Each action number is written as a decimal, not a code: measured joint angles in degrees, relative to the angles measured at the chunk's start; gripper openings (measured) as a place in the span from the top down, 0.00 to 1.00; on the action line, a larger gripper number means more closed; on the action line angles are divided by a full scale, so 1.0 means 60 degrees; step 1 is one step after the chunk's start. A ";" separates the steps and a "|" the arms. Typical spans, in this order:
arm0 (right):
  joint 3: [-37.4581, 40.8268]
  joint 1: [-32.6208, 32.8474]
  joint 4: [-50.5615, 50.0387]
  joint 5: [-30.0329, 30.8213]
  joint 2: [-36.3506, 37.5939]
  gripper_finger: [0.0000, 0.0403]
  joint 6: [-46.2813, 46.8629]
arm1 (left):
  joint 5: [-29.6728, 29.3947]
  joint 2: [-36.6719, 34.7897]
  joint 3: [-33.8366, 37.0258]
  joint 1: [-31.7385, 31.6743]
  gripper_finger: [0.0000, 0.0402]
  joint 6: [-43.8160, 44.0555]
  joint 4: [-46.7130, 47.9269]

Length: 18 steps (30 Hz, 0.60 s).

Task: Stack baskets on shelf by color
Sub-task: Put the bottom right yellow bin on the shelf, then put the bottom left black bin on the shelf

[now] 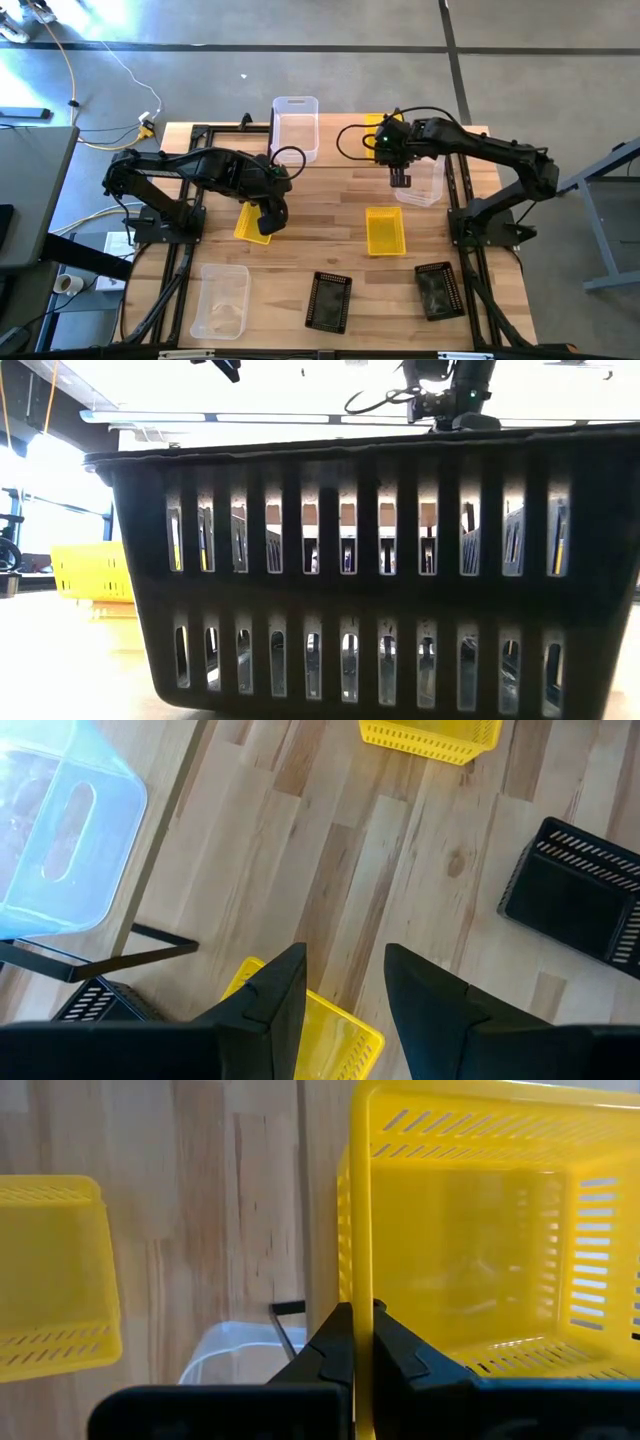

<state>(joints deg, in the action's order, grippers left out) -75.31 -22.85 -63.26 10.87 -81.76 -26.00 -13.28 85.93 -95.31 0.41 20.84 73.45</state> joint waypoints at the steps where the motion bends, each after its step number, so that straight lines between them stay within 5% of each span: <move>1: 0.0000 -0.0003 0.0004 0.0000 0.0000 1.00 0.0000 | 0.0000 0.0000 0.0000 0.0003 0.68 0.0000 0.0000; 18: -0.0840 0.0000 -0.0894 0.0357 0.0018 0.76 0.0259 | 0.0372 0.0000 0.0000 0.0003 0.68 0.0029 -0.0001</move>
<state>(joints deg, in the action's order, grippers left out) -80.35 -22.85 -68.63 13.02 -81.65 -24.45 -11.05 85.93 -95.31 0.43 21.02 73.45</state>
